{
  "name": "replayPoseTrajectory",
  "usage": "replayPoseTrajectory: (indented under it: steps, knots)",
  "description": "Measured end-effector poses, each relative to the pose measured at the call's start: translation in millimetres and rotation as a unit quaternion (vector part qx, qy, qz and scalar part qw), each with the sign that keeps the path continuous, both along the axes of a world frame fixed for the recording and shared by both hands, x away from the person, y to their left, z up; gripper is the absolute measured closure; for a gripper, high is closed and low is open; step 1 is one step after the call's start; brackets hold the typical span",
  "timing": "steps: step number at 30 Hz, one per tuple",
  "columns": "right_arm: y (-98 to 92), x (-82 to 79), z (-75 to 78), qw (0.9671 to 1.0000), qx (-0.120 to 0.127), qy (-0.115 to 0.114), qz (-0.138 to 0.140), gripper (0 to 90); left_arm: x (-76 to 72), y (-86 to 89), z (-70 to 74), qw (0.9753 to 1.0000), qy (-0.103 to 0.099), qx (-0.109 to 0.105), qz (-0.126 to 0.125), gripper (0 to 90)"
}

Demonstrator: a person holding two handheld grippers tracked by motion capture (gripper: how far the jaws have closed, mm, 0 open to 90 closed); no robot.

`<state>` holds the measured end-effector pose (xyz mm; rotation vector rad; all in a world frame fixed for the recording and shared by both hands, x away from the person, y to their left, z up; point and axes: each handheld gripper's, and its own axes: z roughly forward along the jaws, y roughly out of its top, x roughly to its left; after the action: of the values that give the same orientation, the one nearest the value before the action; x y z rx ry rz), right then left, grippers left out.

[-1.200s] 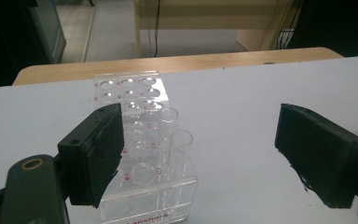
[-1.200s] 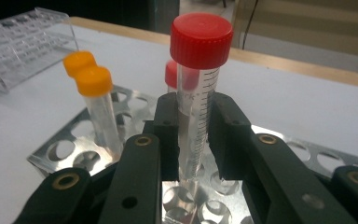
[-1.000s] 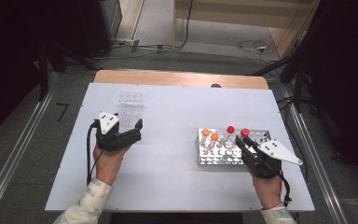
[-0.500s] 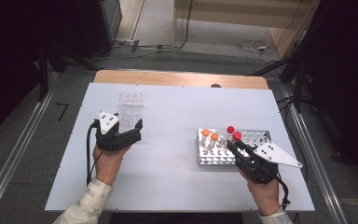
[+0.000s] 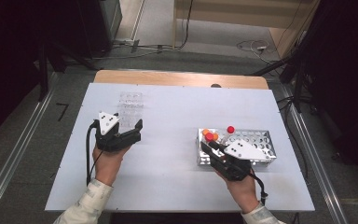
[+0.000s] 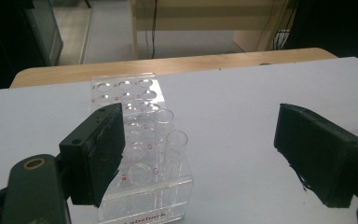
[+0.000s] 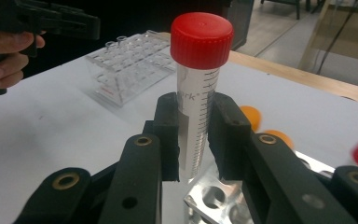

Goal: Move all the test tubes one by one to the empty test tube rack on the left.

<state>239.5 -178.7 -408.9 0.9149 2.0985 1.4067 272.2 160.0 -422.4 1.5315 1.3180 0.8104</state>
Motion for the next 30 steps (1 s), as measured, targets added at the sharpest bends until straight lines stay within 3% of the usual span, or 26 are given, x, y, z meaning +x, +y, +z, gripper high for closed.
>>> replayPoseTrajectory:
  steps: [10, 17, 25, 30]
  knots:
    - [46.7, 10.8, -17.9, 0.9989, -0.020, 0.015, 0.040, 71.4, -4.3, -3.4, 2.3, 0.9999, -0.006, -0.002, -0.011, 18.0]
    - [72.6, 17.9, -35.3, 0.9974, -0.037, 0.032, 0.054, 71.4, -12.7, -18.8, 6.9, 0.9986, -0.005, -0.011, -0.051, 19.2]
    - [85.3, 23.6, -44.6, 0.9965, -0.051, 0.035, 0.057, 71.4, -24.0, -45.6, 8.8, 0.9936, 0.002, -0.015, -0.112, 19.5]
    - [86.0, 24.2, -45.8, 0.9964, -0.051, 0.037, 0.057, 71.4, -31.0, -62.3, 8.1, 0.9882, 0.004, -0.011, -0.153, 22.2]
